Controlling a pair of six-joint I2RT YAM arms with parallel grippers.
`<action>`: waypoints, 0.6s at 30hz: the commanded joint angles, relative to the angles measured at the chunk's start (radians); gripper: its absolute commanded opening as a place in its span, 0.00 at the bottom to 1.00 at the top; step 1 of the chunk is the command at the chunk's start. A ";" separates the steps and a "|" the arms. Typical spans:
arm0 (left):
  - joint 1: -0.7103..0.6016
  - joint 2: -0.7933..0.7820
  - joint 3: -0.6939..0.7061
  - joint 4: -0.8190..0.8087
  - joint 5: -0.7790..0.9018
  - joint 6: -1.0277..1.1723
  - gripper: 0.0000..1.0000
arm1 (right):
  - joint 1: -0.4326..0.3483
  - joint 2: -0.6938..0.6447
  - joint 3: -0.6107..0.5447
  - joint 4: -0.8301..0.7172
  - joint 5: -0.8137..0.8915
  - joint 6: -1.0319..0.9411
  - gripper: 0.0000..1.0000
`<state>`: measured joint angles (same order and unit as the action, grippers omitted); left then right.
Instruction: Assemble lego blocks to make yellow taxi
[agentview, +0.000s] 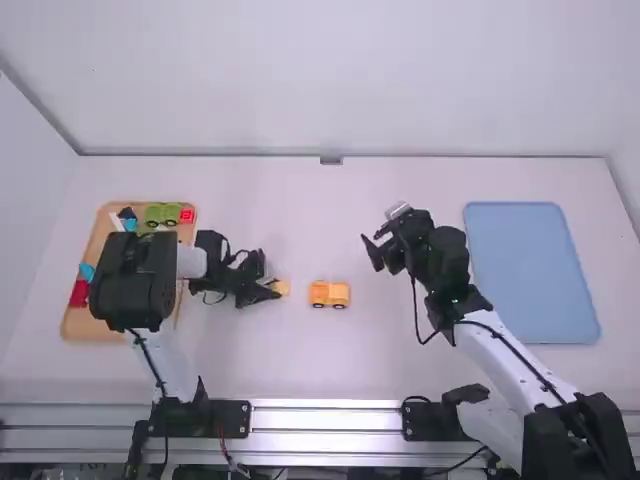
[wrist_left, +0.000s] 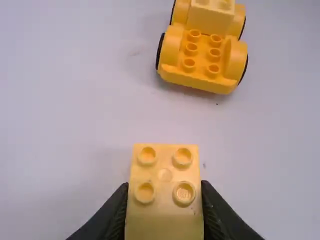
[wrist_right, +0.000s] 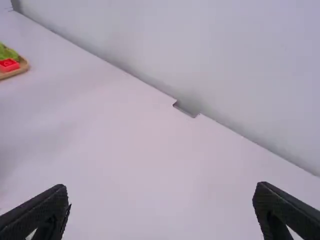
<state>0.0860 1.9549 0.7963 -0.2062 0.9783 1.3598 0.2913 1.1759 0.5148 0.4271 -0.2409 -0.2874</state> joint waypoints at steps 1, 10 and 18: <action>-0.019 -0.077 0.024 -0.034 0.001 -0.024 0.25 | -0.010 -0.012 -0.011 -0.026 -0.035 -0.008 0.98; -0.130 -0.196 0.017 -0.078 0.000 -0.025 0.20 | -0.012 0.165 -0.011 -0.114 -0.445 -0.304 0.98; -0.220 -0.199 0.017 -0.074 0.014 -0.037 0.18 | -0.007 0.467 -0.011 -0.010 -0.711 -0.551 0.98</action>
<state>-0.1165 1.7744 0.8074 -0.2756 0.9646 1.3399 0.2790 1.5818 0.5148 0.3885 -0.8070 -0.7296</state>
